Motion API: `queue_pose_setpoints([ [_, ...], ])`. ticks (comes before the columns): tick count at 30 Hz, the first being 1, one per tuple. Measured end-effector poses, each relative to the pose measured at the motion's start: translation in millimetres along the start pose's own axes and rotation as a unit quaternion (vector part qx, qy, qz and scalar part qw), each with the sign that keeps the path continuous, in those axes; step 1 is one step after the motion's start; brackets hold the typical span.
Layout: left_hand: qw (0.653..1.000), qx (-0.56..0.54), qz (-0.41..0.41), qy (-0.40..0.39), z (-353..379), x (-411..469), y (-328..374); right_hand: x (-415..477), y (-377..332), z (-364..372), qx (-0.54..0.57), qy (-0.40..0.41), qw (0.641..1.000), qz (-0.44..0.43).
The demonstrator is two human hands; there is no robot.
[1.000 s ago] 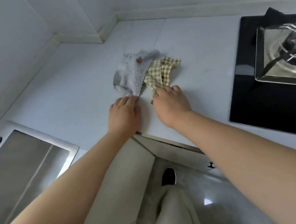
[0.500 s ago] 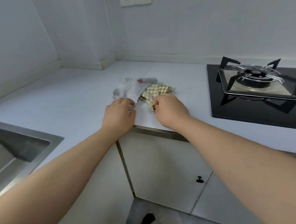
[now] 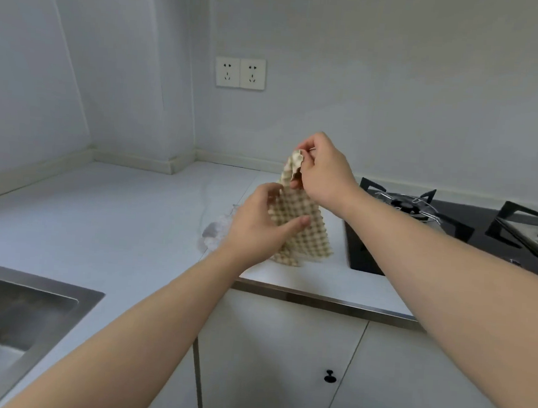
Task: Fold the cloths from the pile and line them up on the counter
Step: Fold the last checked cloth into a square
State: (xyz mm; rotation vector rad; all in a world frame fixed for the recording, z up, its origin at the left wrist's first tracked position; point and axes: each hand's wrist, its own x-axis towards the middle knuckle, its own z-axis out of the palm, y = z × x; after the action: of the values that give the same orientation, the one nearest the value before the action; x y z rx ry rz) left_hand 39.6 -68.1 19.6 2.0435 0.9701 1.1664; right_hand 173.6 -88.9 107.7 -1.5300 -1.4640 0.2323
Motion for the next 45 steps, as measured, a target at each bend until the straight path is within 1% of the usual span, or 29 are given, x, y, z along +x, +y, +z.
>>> queue_pose_setpoints([
  [2,1.000,-0.002,-0.011,-0.020,2.4,5.1,0.3,9.3,-2.6,-11.5,0.002,0.016,1.000,-0.005],
  [5,0.999,0.029,-0.043,-0.010,6.0,5.5,-6.7,23.8,0.0,-24.4,-0.018,0.052,0.998,-0.024],
  [7,0.998,0.003,-0.053,0.013,8.0,5.5,-1.8,31.1,3.2,-32.5,-0.028,0.073,0.997,-0.028],
  [9,0.998,-0.032,-0.033,0.034,7.8,10.5,14.5,34.8,5.9,-40.6,-0.035,0.070,0.996,-0.032],
  [10,0.998,-0.052,-0.024,0.029,7.3,14.6,25.0,35.5,6.2,-44.3,-0.037,0.064,0.997,-0.037],
  [13,0.992,-0.116,-0.025,-0.050,9.4,27.4,54.5,34.9,1.5,-57.0,-0.036,0.052,0.997,-0.054],
  [15,0.987,-0.122,-0.043,-0.097,15.2,34.4,68.7,35.0,-1.7,-66.0,-0.029,0.035,0.997,-0.063],
  [17,0.986,-0.113,-0.054,-0.113,21.1,38.4,80.2,34.0,-4.8,-75.8,-0.040,0.017,0.996,-0.082],
  [20,0.988,-0.117,-0.057,-0.084,25.8,38.7,96.9,31.0,-8.1,-91.7,-0.091,0.006,0.990,-0.110],
  [22,0.992,-0.112,-0.055,-0.031,27.1,38.1,108.8,30.5,-7.9,-101.7,-0.123,0.005,0.985,-0.119],
  [24,0.994,-0.088,-0.051,0.034,26.9,39.9,118.4,30.0,-5.5,-110.2,-0.125,-0.002,0.985,-0.119],
  [26,0.992,-0.076,-0.055,0.081,24.1,45.8,124.8,29.2,-1.8,-117.9,-0.110,-0.012,0.988,-0.108],
  [27,0.991,-0.081,-0.059,0.093,22.1,49.1,126.8,28.0,0.8,-121.7,-0.104,-0.017,0.990,-0.098],
  [30,0.987,-0.114,-0.069,0.088,19.2,58.8,132.9,22.4,11.6,-132.9,-0.096,-0.038,0.991,-0.090],
  [32,0.988,-0.113,-0.072,0.081,20.4,63.5,136.3,16.7,18.7,-141.3,-0.082,-0.078,0.990,-0.083],
  [34,0.989,-0.101,-0.071,0.077,24.0,67.7,137.5,10.8,25.0,-152.7,-0.075,-0.138,0.986,-0.062],
  [36,0.991,-0.083,-0.071,0.081,29.0,71.1,137.8,6.0,32.3,-163.9,-0.111,-0.186,0.976,-0.037],
  [37,0.991,-0.073,-0.071,0.086,31.8,73.0,137.8,4.0,36.9,-168.5,-0.144,-0.192,0.971,-0.024],
  [39,0.992,-0.049,-0.064,0.094,36.1,75.8,138.8,1.2,45.9,-175.0,-0.177,-0.178,0.968,0.009],
  [42,0.994,0.050,-0.030,0.093,40.3,78.3,138.8,-2.6,55.6,-177.8,-0.149,-0.147,0.975,0.076],
  [44,0.991,0.093,-0.020,0.092,41.8,79.3,139.0,-1.9,59.1,-178.0,-0.189,-0.117,0.971,0.083],
  [45,0.992,0.087,-0.026,0.091,43.1,80.7,138.6,-2.5,60.2,-178.0,-0.215,-0.105,0.968,0.081],
])
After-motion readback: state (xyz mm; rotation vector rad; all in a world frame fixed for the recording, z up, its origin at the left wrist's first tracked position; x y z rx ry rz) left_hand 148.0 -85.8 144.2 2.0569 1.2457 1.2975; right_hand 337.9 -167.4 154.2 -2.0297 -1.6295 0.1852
